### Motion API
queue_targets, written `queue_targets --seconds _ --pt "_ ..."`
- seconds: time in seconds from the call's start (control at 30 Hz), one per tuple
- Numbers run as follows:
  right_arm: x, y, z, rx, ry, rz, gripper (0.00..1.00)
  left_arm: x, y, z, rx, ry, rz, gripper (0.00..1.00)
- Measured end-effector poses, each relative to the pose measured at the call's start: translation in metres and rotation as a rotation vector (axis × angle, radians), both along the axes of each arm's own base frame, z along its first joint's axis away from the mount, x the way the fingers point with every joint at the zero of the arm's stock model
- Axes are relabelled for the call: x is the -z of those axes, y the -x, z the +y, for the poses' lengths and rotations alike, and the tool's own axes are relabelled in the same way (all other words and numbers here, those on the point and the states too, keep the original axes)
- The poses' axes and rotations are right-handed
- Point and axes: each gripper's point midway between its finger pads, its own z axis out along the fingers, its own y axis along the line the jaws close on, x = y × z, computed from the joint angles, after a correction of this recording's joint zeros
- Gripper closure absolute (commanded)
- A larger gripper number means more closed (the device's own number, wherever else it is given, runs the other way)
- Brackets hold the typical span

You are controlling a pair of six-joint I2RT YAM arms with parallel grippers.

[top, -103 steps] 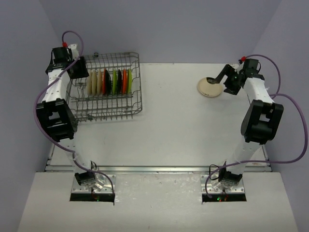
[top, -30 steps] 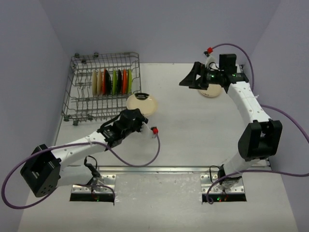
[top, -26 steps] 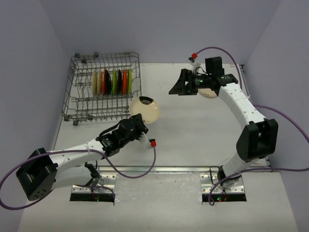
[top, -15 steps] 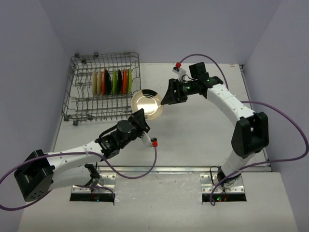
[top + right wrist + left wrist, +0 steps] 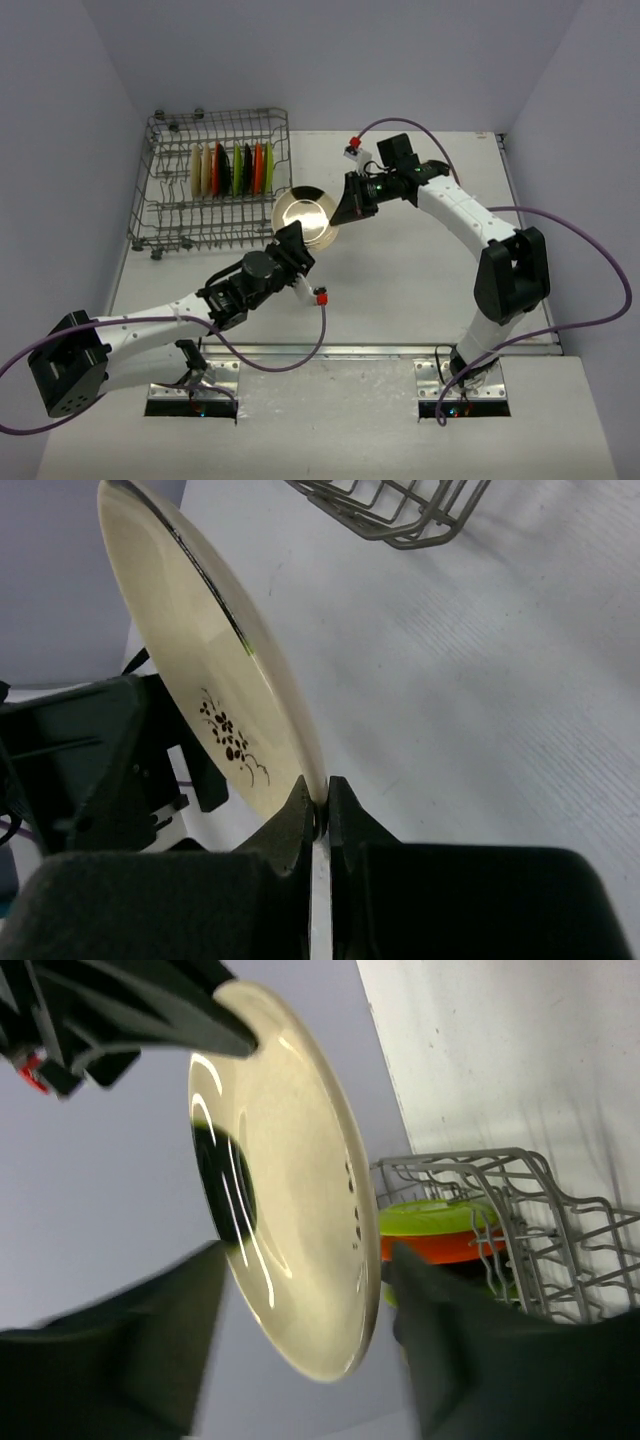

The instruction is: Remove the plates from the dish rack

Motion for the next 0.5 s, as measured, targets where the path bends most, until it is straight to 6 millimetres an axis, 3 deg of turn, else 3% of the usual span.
queue_targets --seconds 0.1,0.2,0.27,0.4,0.5 --pt "-0.001 -0.012 -0.017 0.059 -0.006 0.024 1.0 -0.004 -0.002 0.003 -0.029 0.028 0.005 0.15" --pt "-0.002 -0.044 -0.059 0.208 -0.028 0.062 1.0 -0.014 -0.007 0.008 -0.102 0.113 0.056 0.13" --pt "0.001 -0.07 -0.1 0.335 -0.041 0.087 1.0 -0.027 -0.012 0.009 -0.156 0.176 0.106 0.13" --pt "0.018 -0.124 -0.201 0.613 -0.062 0.14 1.0 -0.093 -0.041 0.012 -0.292 0.471 0.195 0.12" --pt "0.037 -0.152 -0.27 0.776 -0.069 0.181 1.0 -0.132 -0.073 0.045 -0.439 0.705 0.237 0.11"
